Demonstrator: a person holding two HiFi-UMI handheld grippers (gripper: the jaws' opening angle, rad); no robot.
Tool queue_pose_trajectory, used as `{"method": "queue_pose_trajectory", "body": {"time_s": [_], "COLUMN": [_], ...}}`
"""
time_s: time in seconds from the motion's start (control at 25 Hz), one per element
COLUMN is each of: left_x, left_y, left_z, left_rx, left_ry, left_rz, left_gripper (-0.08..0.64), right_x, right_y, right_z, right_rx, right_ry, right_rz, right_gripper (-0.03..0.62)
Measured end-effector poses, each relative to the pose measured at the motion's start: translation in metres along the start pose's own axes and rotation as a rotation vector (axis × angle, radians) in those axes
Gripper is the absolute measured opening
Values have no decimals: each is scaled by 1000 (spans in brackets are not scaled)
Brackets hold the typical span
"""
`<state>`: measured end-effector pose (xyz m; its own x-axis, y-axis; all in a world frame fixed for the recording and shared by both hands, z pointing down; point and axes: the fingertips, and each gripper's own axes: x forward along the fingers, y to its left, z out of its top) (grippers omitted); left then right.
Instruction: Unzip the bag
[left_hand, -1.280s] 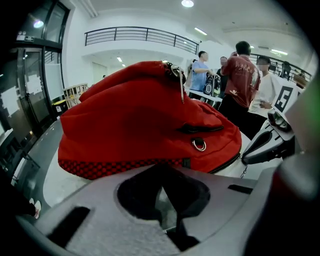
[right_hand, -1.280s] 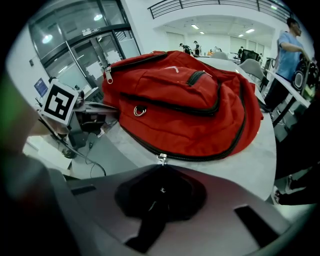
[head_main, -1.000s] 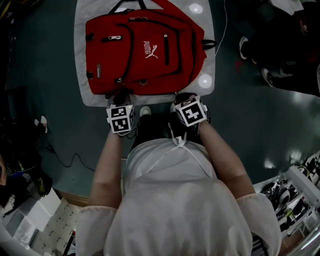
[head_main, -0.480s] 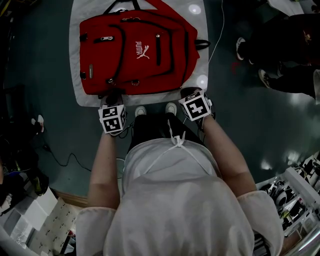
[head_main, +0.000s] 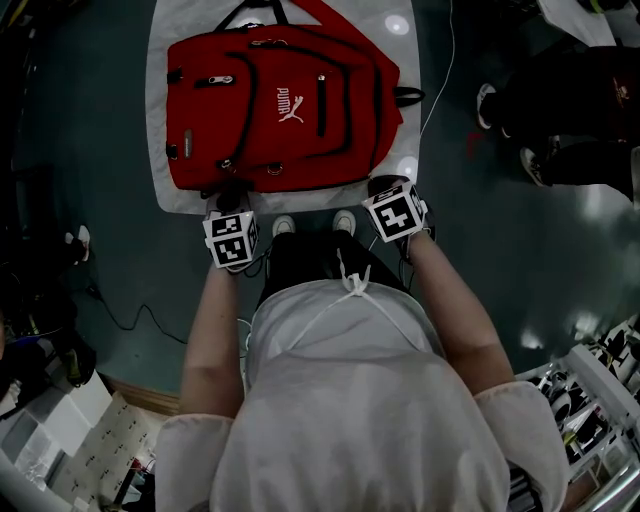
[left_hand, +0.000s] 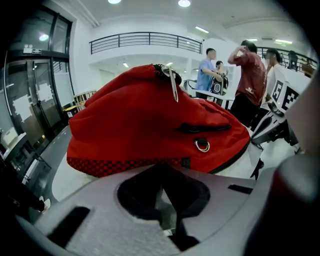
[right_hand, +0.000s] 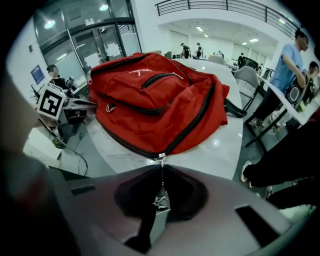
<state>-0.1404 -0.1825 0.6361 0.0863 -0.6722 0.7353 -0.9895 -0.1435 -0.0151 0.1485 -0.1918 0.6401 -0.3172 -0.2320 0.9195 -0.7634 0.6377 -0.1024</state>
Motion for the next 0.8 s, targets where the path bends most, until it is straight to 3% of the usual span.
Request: {"method": "queue_pose_trajectory", "body": {"time_s": [0.08, 0.2, 0.32, 0.56, 0.8], "left_x": [0, -1, -7, -32, -77], "left_y": [0, -2, -3, -8, -32], "left_z": [0, 2, 6, 33, 117], "left_rx": [-9, -35, -74, -124, -116], "left_ry": [-3, -4, -13, -59, -295], "left_rz": [-4, -23, -36, -88, -185], "left_gripper": [25, 25, 26, 26, 26], "right_x": [0, -1, -8, -43, -86], "right_y": [-1, -2, -2, 13, 30], "right_z": [2, 2, 7, 62, 124], "right_rx": [-7, 64, 141, 181, 227], "right_ry": [5, -22, -69, -270, -494], "right_rz": [-22, -37, -53, -53, -40], "right_gripper": [31, 34, 94, 94, 66]}}
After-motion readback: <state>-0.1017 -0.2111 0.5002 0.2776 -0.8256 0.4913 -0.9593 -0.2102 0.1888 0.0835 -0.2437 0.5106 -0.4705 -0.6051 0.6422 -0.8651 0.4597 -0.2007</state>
